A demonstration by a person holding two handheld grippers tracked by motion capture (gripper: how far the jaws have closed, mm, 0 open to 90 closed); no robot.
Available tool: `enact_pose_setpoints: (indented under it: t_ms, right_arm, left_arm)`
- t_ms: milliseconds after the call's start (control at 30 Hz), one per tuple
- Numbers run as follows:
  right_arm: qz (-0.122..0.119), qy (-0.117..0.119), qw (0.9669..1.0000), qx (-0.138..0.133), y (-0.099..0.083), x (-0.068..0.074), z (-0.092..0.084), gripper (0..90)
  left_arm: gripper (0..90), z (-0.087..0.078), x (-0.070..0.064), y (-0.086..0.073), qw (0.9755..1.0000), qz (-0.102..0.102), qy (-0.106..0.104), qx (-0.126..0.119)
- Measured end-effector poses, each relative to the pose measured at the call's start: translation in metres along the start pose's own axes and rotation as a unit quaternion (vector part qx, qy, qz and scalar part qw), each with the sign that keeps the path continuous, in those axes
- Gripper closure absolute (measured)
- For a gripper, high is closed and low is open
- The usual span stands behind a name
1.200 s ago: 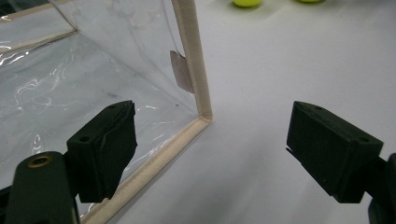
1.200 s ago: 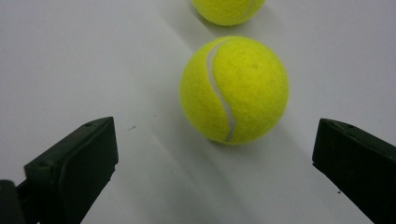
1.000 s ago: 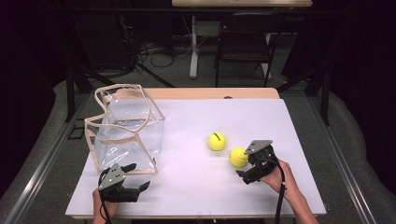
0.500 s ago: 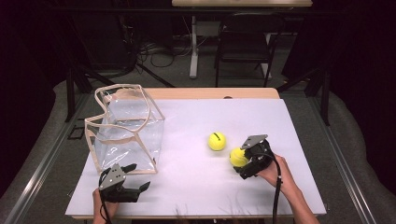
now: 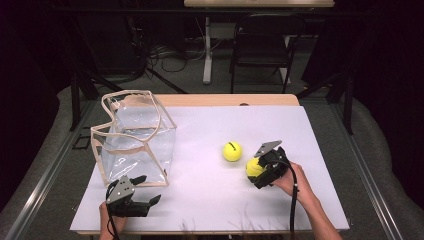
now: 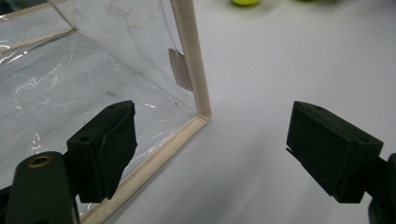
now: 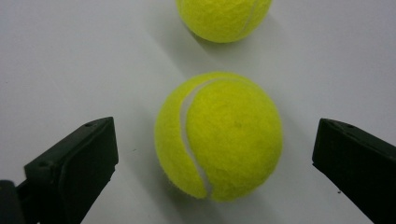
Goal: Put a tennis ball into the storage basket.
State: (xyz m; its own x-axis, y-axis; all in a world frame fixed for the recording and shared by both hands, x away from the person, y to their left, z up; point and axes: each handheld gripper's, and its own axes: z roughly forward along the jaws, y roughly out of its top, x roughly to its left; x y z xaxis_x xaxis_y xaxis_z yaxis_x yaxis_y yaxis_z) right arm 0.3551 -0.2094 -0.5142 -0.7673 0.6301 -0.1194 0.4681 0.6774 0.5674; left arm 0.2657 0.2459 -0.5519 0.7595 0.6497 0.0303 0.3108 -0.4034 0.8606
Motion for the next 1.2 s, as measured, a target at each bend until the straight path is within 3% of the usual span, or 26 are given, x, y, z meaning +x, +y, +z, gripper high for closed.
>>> enact_pose_setpoints:
  t_ms: [667,967,1200]
  right_arm:
    - [0.009,0.02,0.9993,0.031,0.006,-0.008,0.022,0.1]
    - [0.01,0.012,0.9989,0.044,0.006,-0.006,0.024,21.2]
    - [0.012,0.016,0.9988,0.044,0.005,-0.006,0.023,25.3]
  left_arm:
    - [15.9,0.002,0.0,0.001,1.0,0.002,-0.005,0.002]
    - [15.9,0.003,0.0,0.001,1.0,-0.001,-0.006,0.002]
    - [15.9,0.003,-0.001,0.001,1.0,0.002,-0.003,0.001]
